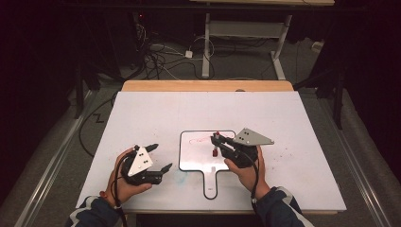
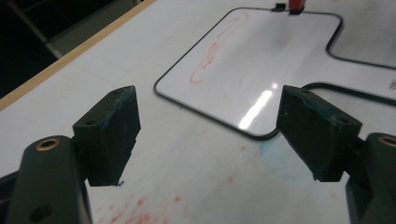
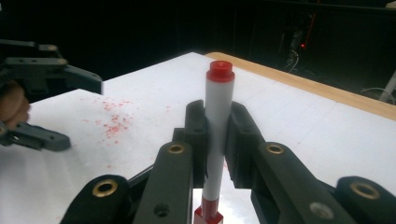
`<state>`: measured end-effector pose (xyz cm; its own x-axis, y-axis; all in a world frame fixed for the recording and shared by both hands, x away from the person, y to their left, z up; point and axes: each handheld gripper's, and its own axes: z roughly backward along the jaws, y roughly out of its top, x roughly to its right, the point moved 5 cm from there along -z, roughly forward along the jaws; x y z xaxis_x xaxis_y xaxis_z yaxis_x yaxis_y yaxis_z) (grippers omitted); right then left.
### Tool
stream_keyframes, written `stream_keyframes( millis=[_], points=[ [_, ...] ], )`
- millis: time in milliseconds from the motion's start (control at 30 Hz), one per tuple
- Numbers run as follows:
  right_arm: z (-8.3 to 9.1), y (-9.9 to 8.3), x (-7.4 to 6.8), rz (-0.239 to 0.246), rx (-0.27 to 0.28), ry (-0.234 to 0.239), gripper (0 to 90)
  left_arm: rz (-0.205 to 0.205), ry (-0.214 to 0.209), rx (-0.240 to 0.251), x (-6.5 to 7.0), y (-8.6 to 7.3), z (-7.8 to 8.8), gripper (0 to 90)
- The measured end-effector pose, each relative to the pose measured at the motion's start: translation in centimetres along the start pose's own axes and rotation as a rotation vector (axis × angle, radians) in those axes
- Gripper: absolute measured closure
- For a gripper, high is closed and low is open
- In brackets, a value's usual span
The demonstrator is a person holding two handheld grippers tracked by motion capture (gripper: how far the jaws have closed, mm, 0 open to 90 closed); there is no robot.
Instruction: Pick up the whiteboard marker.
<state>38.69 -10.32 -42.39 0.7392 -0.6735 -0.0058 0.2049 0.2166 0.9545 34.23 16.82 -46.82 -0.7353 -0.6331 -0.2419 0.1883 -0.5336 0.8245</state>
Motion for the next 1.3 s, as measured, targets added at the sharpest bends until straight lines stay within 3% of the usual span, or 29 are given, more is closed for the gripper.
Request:
stream_keyframes(
  millis=[100, 367, 500, 1300],
  points=[
    [0.0, 0.0, 0.6, -0.002, 0.002, -0.006, 81.2, 0.042, 0.022, -0.03, -1.0, -1.8, 0.9, 20.4],
    [0.0, 0.2, 1.3, 0.001, 0.005, -0.032, 81.1, 0.05, 0.048, -0.06, -1.2, -3.7, 2.1, 20.2],
    [-0.4, 0.1, 1.5, -0.014, 0.004, -0.035, 81.2, 0.039, 0.042, -0.069, -0.7, -3.9, 2.3, 19.2],
    [-3.6, 0.6, 1.5, 0.005, 0.002, -0.002, 81.2, 0.042, 0.059, -0.119, -0.1, -5.5, 3.3, 19.0]
  ],
)
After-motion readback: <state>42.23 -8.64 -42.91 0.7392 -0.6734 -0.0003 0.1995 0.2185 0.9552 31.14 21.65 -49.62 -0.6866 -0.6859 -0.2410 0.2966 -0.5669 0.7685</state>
